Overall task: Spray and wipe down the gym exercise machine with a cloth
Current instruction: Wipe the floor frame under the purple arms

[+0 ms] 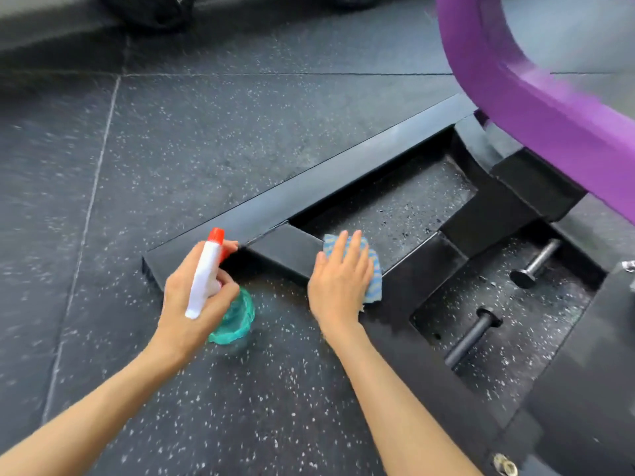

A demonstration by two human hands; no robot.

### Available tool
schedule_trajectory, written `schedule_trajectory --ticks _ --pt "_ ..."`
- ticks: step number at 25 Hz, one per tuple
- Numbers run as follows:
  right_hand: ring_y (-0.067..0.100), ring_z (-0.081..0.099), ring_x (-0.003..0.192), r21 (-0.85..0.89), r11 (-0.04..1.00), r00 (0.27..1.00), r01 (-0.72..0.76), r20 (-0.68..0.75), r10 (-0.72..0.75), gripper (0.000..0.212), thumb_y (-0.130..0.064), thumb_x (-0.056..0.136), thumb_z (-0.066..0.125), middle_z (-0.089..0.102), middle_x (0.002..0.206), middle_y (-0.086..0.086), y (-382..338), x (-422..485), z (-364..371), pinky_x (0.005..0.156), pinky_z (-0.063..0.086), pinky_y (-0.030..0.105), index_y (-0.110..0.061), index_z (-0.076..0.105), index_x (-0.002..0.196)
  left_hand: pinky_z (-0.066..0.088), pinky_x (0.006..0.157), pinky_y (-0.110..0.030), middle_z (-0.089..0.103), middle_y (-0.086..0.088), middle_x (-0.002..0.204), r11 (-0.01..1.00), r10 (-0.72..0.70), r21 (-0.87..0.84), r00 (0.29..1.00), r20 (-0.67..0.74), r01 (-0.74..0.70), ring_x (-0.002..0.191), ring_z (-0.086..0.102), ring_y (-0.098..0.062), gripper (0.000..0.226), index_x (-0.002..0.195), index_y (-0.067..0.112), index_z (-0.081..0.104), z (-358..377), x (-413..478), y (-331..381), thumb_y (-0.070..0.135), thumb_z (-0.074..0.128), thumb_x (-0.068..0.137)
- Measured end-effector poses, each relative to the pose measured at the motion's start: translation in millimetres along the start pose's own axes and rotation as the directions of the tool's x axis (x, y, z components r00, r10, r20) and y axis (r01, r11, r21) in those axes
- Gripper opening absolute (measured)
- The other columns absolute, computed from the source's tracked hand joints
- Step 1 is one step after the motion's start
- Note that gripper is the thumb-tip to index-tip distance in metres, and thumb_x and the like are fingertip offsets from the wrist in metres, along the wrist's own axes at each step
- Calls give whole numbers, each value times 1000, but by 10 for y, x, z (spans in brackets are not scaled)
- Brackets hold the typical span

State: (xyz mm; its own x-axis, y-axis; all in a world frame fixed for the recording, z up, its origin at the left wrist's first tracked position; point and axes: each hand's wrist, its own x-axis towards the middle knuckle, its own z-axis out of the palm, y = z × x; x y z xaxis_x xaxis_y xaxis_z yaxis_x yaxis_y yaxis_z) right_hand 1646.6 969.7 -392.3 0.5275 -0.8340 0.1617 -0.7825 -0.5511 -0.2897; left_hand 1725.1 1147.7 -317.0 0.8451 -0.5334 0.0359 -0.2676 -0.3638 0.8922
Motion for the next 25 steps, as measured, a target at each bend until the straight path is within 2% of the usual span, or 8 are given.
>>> schedule_trajectory --ticks 3,6,8,12,15,17,22,25 --pt "39 50 124 -16 984 980 177 92 -174 65 -38 84 30 49 138 22 -810 -206 116 99 43 49 -1 54 131 45 67 -24 61 5 83 999 -5 51 992 -124 12 62 52 -19 45 110 23 59 -139 -35 -124 8 51 68" --pt "40 48 125 -54 953 952 299 86 -294 66 -38 86 29 44 142 23 -794 -111 146 101 41 50 1 50 134 44 67 -16 59 11 80 995 43 92 993 -110 -33 61 52 -11 46 112 20 61 -226 -45 -219 3 55 69" --pt "41 47 126 -108 961 966 253 89 -245 64 -37 89 29 39 145 24 -422 -171 111 104 39 49 2 45 137 43 68 -13 61 10 85 989 89 127 989 -116 -74 66 54 -8 46 111 15 62 -236 -30 -274 -9 57 73" --pt "45 47 123 -100 991 994 -91 45 96 66 -39 88 31 43 140 27 -469 -132 103 103 36 57 6 47 134 40 69 -12 64 -6 93 987 125 130 967 -222 -98 72 54 -19 39 107 9 62 -74 -10 -300 -6 46 75" --pt "43 45 127 -65 989 991 130 30 -128 62 -38 89 29 40 144 26 -884 -96 209 105 35 55 -3 46 138 41 68 -12 58 -3 85 993 109 81 949 -296 -88 70 51 -27 42 106 14 59 -20 -33 -313 -6 44 72" --pt "42 45 126 -100 967 972 233 24 -232 56 -34 93 30 37 146 25 -560 -178 169 104 37 52 -9 45 141 41 70 -11 55 0 90 988 149 89 952 -268 -129 72 51 -28 42 107 16 57 -38 -38 -336 -5 45 74" --pt "44 46 126 -58 998 997 -31 -67 27 54 -29 90 34 45 140 25 -282 -225 91 100 41 55 -4 50 135 38 71 -5 58 -1 90 988 128 124 949 -289 -96 72 51 -26 38 106 7 60 -11 -28 -338 -2 42 73" --pt "37 41 133 4 974 974 228 2 -228 56 -32 91 31 43 145 17 -893 -125 241 104 39 51 -9 47 139 36 67 -3 59 -3 83 991 77 126 951 -298 -41 66 48 -22 43 107 7 59 43 -72 -281 -2 43 68"
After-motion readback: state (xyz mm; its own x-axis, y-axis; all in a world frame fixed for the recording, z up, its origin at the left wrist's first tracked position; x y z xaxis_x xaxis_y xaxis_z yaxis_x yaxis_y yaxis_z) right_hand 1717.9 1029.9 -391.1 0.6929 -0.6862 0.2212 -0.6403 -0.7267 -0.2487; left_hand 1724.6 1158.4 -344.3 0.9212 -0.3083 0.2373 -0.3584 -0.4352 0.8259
